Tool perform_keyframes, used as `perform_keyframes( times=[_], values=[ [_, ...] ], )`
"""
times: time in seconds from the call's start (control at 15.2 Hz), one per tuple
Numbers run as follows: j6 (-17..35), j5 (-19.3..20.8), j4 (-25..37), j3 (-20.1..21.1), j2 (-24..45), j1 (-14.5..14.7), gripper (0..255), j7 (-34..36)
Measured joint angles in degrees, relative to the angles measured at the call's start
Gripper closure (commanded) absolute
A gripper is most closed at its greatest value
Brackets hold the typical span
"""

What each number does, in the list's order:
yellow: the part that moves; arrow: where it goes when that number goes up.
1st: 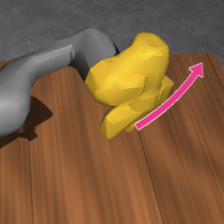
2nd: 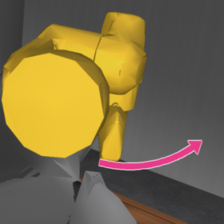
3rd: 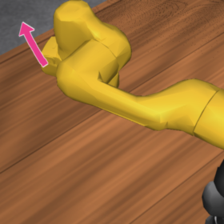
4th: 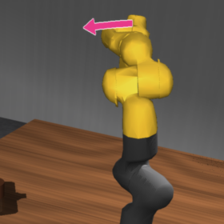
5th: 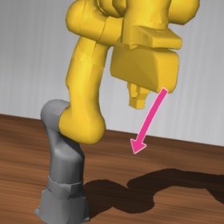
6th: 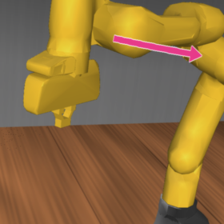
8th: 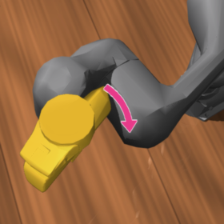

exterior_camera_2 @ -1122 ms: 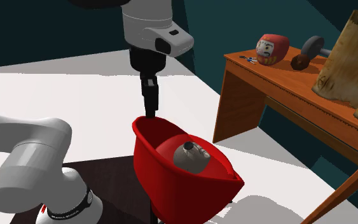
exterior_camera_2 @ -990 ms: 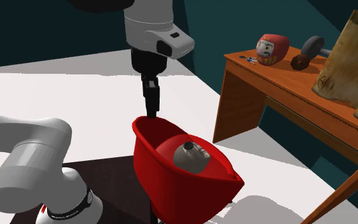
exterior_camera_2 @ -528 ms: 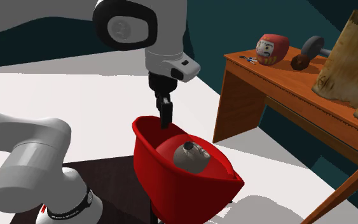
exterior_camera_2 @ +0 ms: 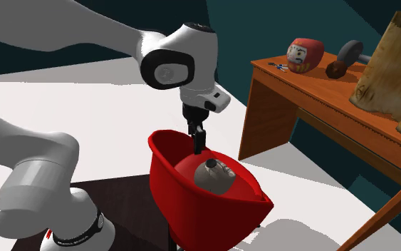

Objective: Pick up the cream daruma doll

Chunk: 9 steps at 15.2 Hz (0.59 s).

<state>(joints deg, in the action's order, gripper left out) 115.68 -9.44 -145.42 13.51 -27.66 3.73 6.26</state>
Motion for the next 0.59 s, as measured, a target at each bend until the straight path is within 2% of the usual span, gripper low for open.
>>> perform_keyframes(
  times=[0.33, 0.59],
  values=[
    [10.20, 1.76, -0.20, 3.61, 9.10, -0.28, 0, 3.63],
    [18.33, 5.70, 1.68, 6.60, 18.84, -0.88, 0, 8.58]
  ],
)
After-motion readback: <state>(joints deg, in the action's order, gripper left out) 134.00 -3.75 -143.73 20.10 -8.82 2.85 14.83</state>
